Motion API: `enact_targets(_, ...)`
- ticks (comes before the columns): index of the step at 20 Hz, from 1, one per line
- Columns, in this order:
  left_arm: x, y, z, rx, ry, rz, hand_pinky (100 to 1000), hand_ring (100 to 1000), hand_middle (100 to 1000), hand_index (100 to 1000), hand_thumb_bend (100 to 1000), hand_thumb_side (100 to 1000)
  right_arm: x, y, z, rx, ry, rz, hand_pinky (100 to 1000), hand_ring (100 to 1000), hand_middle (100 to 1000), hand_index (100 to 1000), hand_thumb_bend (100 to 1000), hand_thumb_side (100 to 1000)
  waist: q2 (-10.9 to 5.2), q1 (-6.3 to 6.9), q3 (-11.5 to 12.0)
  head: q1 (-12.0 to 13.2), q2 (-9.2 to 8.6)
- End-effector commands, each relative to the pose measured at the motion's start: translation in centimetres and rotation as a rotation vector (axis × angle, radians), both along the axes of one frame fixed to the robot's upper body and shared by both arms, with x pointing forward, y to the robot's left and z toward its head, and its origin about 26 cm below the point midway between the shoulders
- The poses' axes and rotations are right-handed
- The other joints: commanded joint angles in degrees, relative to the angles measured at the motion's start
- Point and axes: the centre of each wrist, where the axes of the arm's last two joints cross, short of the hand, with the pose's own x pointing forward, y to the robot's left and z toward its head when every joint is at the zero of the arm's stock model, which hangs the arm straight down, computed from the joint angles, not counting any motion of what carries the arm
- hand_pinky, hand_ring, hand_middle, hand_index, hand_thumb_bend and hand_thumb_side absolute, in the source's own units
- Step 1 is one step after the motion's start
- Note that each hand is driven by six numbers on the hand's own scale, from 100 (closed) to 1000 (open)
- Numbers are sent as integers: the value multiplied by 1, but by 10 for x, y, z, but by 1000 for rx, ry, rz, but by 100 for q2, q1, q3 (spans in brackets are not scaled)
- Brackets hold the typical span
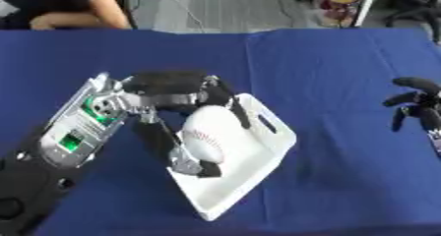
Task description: Pick up objects on the table and place them in the box.
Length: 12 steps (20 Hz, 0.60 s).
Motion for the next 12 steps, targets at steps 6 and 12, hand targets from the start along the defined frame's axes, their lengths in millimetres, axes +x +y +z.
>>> enact_targets(6,2,-2,7,199,-397,-158,421,511,608,748,838,627,1,-2,8,-82,-82,67,352,675,833,894,100,614,-71,9,-19,27,-52)
enact_targets(12,21,4,-7,175,-456,-66,492,558,650,801,893,709,1,-2,8,-81,-81,67,352,675,833,894,100,614,-76,-2,-12,29,-53)
